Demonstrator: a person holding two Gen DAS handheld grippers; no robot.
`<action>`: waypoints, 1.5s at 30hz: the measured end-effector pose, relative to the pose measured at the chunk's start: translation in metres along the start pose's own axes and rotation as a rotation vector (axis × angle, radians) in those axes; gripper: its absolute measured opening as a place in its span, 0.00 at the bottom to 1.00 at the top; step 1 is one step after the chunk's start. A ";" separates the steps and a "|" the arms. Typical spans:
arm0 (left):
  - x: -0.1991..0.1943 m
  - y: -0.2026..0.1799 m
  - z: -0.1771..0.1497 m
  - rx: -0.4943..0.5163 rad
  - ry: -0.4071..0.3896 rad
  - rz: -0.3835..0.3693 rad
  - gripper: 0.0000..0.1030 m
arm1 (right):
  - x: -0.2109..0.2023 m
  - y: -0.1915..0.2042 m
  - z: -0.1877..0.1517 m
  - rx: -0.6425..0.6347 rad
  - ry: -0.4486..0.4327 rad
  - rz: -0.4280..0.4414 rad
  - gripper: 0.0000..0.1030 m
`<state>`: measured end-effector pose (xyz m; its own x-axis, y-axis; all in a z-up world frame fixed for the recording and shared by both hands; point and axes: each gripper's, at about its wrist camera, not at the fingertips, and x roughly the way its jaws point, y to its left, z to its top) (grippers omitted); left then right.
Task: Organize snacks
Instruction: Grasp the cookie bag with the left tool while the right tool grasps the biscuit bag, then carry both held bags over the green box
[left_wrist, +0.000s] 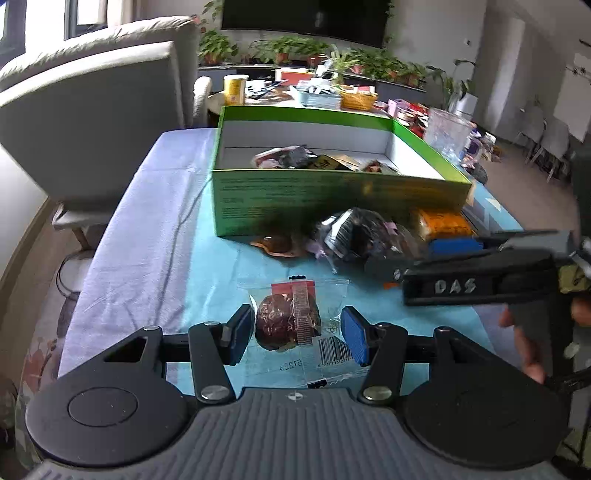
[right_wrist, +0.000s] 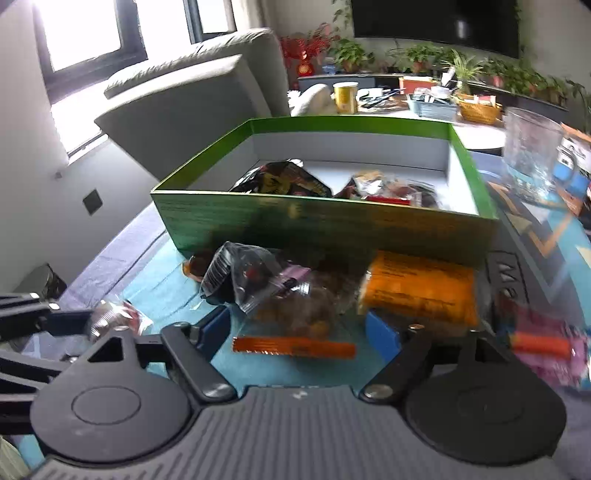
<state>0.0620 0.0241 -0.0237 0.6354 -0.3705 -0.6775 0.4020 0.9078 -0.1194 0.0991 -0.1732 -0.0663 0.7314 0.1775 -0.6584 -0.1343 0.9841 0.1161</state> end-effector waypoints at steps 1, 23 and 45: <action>0.000 0.003 0.002 -0.011 -0.003 0.000 0.48 | 0.005 0.001 0.001 0.001 0.019 -0.007 0.63; -0.001 -0.009 0.018 0.023 -0.032 0.030 0.48 | -0.063 -0.015 -0.056 -0.089 0.060 -0.004 0.63; -0.012 -0.020 0.053 0.063 -0.147 0.012 0.48 | -0.062 -0.033 -0.027 0.087 -0.036 0.015 0.59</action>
<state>0.0814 -0.0003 0.0258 0.7281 -0.3882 -0.5649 0.4310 0.9002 -0.0631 0.0400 -0.2171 -0.0492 0.7537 0.1904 -0.6291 -0.0879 0.9777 0.1906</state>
